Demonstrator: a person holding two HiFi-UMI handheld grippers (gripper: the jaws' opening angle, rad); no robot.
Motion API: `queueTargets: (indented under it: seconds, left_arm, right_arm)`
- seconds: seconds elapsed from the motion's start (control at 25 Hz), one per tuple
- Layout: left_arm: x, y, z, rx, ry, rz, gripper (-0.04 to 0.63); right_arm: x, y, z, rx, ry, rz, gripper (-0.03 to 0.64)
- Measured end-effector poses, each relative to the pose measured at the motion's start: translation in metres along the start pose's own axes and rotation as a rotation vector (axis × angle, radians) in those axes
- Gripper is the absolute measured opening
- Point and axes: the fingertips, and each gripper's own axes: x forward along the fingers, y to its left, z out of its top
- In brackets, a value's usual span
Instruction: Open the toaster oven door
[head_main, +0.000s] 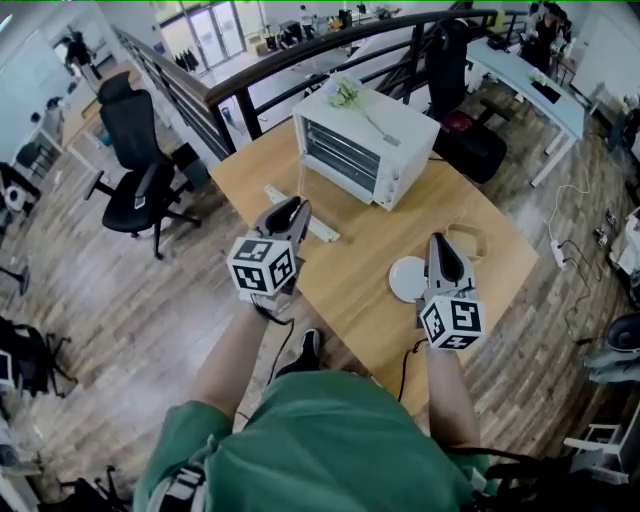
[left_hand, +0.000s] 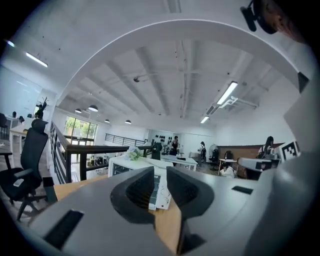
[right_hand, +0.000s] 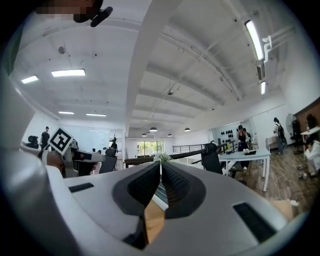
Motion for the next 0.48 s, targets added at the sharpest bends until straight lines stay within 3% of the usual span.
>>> queueTargets:
  seconds: [0.24,0.48]
  left_arm:
    - [-0.030,-0.036,0.020,0.082,-0.055,0.009,0.091]
    - [-0.056,-0.038,0.015,0.138,-0.040,0.062,0.091]
  right_arm:
    - [-0.008,0.018,0.009,-0.055,-0.018,0.075,0.030]
    - [-0.010,0.031,0.008,-0.042,-0.021,0.116,0.031]
